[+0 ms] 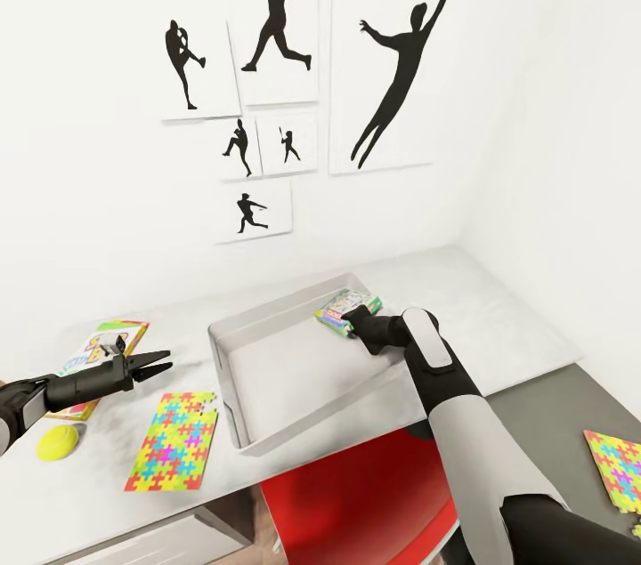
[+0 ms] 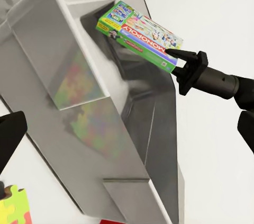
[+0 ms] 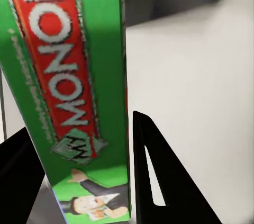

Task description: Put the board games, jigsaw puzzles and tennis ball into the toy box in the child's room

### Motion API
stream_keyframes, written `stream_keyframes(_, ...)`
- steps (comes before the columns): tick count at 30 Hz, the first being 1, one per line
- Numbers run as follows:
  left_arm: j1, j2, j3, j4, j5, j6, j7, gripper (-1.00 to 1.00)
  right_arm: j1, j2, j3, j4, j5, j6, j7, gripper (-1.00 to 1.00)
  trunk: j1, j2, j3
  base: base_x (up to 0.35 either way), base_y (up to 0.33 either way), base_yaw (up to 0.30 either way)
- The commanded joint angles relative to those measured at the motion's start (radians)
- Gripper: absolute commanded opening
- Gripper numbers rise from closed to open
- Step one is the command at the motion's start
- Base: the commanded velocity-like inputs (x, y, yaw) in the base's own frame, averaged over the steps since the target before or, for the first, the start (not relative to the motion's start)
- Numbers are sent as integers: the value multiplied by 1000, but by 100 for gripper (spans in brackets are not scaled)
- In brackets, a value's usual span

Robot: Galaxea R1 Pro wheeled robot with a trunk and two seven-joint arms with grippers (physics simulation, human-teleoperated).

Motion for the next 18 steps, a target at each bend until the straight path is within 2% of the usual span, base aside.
stream_keyframes(1,-1,0,6,0,-7,11,-4,100,-1,1,-3,-1,-5,3,-10,-100,1,-2,-2,0,0,0)
stream_keyframes(12,-1,0,6,0,-7,11,-4,100,-1,1,-2,0,-5,3,-9,-100,1,-2,-2,0,0,0)
stream_keyframes(18,-1,0,6,0,-7,11,-4,100,-1,1,33,0,-5,1,-10,-100,1,-2,-2,0,0,0)
